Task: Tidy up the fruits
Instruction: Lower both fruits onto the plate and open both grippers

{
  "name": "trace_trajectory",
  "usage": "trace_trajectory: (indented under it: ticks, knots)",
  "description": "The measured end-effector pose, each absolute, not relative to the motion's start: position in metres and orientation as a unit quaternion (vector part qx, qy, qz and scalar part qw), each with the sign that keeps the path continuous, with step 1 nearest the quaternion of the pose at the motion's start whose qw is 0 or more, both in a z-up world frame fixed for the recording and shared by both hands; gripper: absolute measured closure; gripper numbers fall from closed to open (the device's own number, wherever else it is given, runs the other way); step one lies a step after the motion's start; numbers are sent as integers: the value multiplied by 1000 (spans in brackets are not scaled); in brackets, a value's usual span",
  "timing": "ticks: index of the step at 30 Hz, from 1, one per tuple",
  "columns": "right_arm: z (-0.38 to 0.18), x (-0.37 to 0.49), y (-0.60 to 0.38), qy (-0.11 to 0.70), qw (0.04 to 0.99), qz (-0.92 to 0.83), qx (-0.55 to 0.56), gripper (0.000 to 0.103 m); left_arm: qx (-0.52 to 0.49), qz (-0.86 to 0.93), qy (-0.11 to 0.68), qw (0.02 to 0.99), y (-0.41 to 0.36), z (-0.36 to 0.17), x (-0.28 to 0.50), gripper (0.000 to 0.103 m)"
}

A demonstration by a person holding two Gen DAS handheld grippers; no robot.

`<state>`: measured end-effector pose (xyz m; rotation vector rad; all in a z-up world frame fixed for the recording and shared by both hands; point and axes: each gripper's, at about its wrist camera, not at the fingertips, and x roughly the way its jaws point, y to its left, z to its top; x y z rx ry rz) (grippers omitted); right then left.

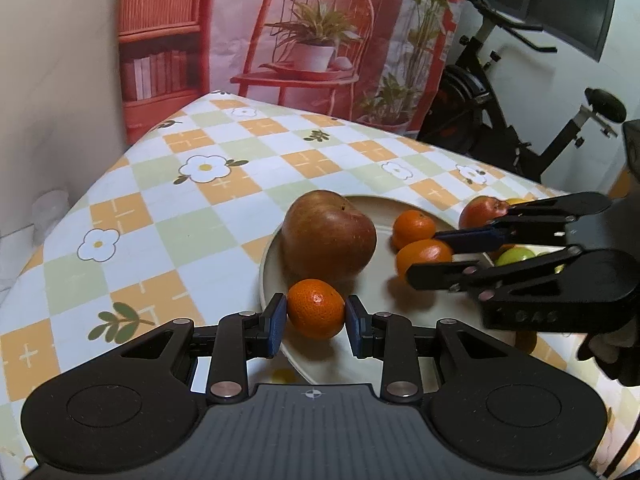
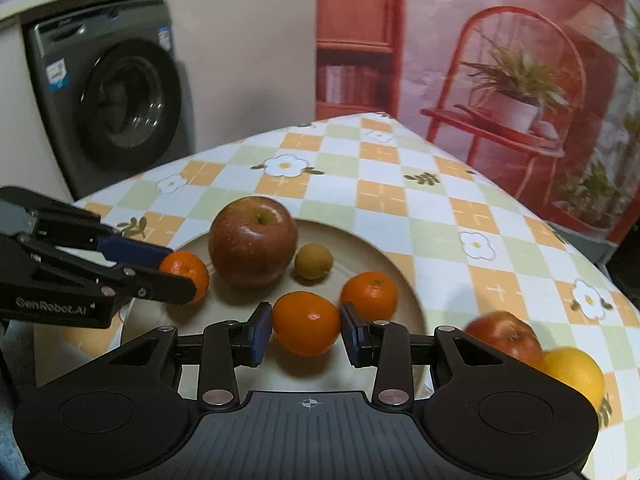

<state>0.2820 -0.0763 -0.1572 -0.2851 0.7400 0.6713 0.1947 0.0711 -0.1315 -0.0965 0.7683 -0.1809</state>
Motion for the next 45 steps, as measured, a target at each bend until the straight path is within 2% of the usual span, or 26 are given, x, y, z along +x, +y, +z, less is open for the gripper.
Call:
trace_trajectory:
  ticks: [18,29,36,45]
  knots:
    - [-169,290,-45,314,855,338,-236,69,-55,-104,373,921,75,-136,200,69]
    - [-163,286,-48,306,860,333,-235,68,-55,-99,374,921,74,-135,203,68]
    - [-153,280,-66,298,880,312,-198,68,-56,-90,369,923,74,-134,204,69]
    - [-138,248,-130,260,935,233,-56,68,-65,-69,343,934,69,-122,197,65]
